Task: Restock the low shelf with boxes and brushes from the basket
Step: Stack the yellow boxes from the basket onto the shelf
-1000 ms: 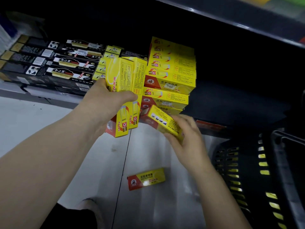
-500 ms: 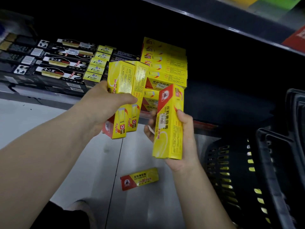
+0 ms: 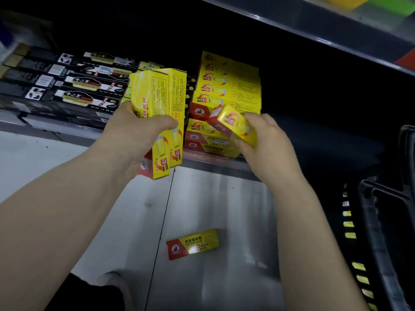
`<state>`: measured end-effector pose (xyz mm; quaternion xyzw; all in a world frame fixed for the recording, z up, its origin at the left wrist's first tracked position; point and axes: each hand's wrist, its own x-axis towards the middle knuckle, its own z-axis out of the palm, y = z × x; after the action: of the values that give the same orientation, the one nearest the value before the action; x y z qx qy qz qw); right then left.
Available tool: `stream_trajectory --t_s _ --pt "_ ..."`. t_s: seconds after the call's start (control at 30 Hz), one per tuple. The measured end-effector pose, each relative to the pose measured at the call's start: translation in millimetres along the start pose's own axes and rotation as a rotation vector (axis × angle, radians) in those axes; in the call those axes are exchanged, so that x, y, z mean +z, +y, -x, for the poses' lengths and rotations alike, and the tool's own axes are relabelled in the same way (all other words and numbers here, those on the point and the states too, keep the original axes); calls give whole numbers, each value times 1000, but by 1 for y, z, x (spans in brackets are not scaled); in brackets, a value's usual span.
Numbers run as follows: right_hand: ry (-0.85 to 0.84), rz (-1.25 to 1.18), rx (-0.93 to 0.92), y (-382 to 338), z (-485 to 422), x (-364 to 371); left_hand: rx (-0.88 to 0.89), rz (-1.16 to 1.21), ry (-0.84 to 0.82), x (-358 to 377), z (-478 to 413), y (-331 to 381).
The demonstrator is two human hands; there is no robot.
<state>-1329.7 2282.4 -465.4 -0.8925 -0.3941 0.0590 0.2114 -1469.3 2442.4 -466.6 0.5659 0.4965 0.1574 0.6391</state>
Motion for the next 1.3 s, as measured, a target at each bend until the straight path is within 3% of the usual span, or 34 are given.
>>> stream_trajectory --t_s 0.13,0.43,1.13,1.3 --pt "40 158 -74 -6 -26 14 -6 9 2 0 0 0" --pt "304 127 -130 1 -26 58 -10 43 2 0 0 2" --pt "320 162 -176 0 -27 74 -3 -1 -9 1 -2 -3" --pt "570 26 -183 14 5 79 -6 25 -17 1 -4 -3"
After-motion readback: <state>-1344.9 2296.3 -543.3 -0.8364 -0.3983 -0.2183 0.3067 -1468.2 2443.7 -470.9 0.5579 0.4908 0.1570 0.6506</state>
